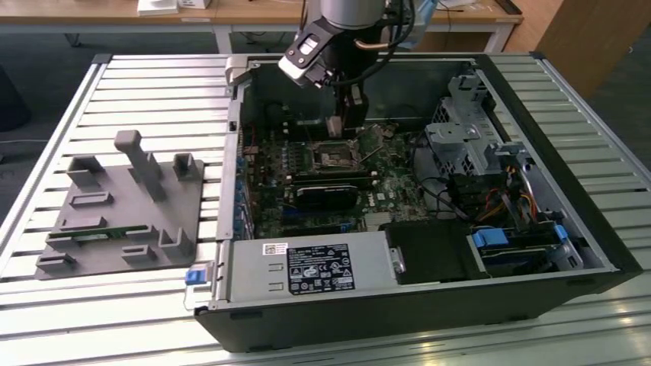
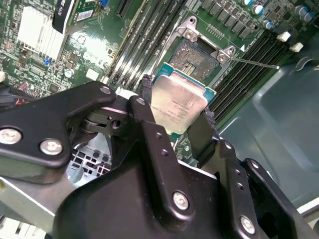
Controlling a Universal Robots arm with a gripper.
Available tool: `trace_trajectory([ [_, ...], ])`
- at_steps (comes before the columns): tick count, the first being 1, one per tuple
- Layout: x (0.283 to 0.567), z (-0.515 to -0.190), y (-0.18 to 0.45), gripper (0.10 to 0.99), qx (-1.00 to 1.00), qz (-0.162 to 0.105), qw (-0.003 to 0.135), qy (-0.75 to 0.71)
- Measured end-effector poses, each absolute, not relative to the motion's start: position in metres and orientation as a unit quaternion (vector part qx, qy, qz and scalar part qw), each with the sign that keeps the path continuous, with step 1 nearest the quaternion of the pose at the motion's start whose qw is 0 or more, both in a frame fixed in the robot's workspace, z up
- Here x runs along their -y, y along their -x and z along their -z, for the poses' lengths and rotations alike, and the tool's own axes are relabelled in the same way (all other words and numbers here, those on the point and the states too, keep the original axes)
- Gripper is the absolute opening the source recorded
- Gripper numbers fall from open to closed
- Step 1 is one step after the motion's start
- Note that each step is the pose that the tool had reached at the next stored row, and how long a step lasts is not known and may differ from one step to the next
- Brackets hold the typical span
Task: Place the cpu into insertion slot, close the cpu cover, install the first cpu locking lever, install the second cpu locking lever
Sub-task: 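Place the cpu into insertion slot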
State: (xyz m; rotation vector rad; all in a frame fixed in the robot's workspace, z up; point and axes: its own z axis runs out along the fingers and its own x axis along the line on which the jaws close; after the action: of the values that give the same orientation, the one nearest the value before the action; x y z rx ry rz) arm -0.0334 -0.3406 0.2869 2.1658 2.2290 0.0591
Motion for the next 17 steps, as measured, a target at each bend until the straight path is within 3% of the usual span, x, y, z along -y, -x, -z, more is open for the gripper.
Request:
trace_trajectory([
  [17, 0.3404, -0.2775, 0.0334, 0.533, -0.717, -0.019, 0.017, -0.697],
])
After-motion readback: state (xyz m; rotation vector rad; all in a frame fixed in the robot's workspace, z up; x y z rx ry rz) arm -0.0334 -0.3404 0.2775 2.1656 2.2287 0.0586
